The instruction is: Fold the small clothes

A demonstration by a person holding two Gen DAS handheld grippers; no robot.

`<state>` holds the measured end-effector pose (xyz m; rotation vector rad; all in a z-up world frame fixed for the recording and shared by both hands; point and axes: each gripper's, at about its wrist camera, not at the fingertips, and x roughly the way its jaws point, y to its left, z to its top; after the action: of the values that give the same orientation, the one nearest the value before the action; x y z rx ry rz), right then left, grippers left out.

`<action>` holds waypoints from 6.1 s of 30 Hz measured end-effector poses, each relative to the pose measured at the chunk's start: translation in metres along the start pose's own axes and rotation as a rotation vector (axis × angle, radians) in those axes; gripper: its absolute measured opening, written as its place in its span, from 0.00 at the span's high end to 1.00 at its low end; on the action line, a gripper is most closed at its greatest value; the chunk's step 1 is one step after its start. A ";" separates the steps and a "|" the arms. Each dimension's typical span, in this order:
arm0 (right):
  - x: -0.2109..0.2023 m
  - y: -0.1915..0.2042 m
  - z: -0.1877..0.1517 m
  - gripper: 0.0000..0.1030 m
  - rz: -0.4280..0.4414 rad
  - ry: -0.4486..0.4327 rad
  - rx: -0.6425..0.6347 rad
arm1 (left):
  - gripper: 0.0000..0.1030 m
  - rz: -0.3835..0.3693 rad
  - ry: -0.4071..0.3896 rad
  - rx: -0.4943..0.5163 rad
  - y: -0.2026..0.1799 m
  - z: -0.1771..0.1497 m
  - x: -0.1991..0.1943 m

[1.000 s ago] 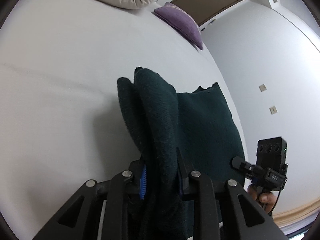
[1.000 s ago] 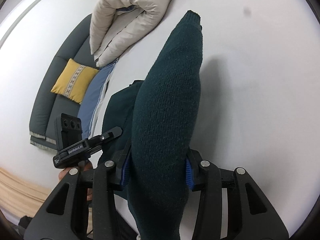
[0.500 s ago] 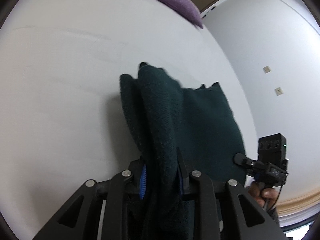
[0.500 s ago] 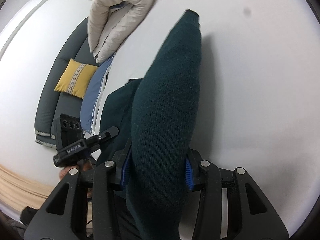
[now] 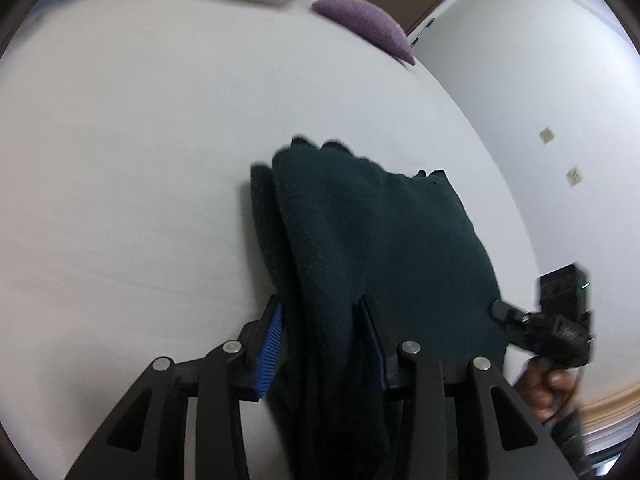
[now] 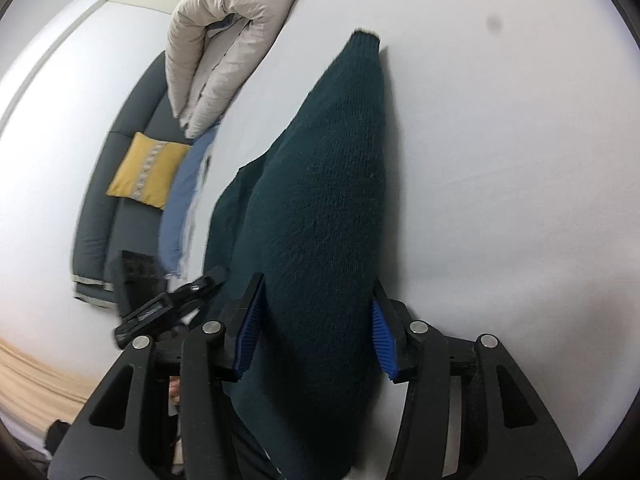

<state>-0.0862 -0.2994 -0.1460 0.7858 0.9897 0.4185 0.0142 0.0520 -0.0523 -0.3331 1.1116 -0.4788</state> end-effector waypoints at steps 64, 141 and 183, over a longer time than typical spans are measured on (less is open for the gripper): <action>0.022 0.106 -0.074 0.00 -0.749 -0.290 -0.397 | 0.00 0.524 -0.208 0.141 -0.061 -0.067 -0.051; 0.035 0.112 -0.081 0.00 -0.747 -0.250 -0.378 | 0.00 0.544 -0.194 0.131 -0.049 -0.072 -0.045; 0.038 0.109 -0.085 0.00 -0.731 -0.235 -0.362 | 0.00 0.532 -0.181 0.141 -0.044 -0.072 -0.043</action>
<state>-0.1370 -0.1696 -0.1130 0.1100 0.8763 -0.1306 -0.0753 0.0355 -0.0270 0.0479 0.9368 -0.0512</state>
